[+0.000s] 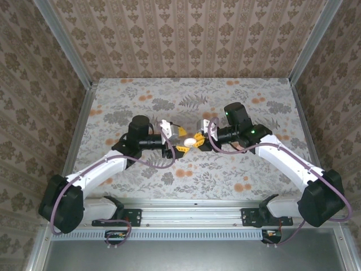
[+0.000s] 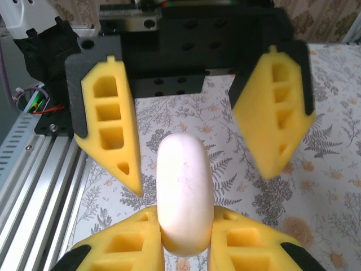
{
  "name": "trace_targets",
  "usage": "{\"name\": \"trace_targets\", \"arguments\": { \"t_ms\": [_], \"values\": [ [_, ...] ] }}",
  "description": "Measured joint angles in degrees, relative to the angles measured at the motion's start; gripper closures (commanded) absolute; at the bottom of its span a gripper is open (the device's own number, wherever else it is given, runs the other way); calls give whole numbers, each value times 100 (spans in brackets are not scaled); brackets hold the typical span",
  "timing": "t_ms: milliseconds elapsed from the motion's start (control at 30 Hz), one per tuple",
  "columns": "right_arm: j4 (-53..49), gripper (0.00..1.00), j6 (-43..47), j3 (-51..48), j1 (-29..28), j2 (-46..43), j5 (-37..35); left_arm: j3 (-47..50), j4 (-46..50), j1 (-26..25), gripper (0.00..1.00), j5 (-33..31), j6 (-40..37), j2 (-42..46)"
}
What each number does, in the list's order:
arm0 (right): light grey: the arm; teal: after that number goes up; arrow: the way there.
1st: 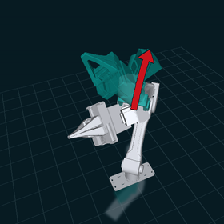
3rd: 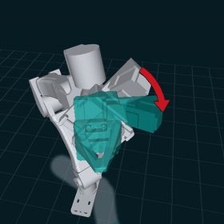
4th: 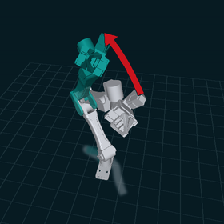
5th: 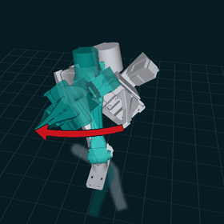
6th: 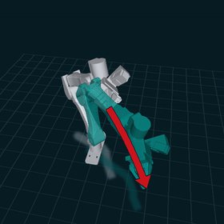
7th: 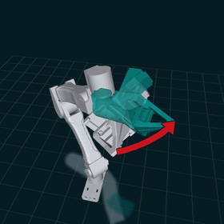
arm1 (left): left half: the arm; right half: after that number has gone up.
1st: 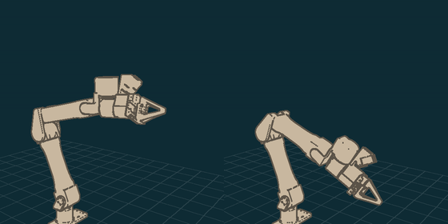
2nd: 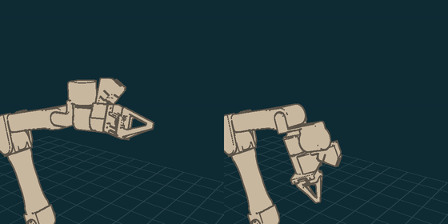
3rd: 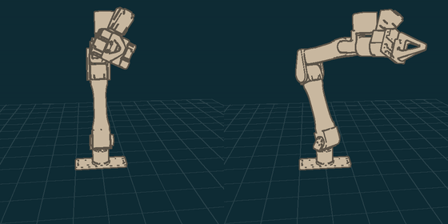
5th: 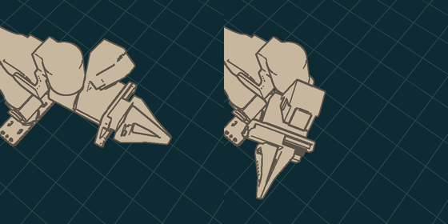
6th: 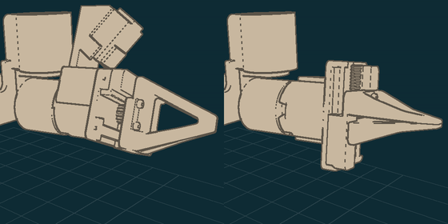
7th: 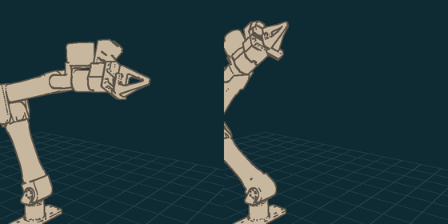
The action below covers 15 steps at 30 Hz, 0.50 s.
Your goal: Insert the wireless bluetooth earbuds into the charging case
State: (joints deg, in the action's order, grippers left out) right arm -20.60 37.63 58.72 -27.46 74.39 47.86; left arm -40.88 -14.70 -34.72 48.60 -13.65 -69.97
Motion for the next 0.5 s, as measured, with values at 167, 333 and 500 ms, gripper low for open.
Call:
{"name": "trace_targets", "arguments": {
  "t_ms": [167, 333, 500],
  "values": [
    [-807, 81, -2, 299, 44, 0, -243, 157, -31, 199, 7, -535, 251, 361],
    [-1506, 81, -260, 509, 59, 7, -522, 468, -72, 470, 0, -1434, 643, 822],
    [-1919, 81, -820, 671, 63, 225, -610, 656, -13, 999, 0, -2334, 1248, 1209]
  ]
}}
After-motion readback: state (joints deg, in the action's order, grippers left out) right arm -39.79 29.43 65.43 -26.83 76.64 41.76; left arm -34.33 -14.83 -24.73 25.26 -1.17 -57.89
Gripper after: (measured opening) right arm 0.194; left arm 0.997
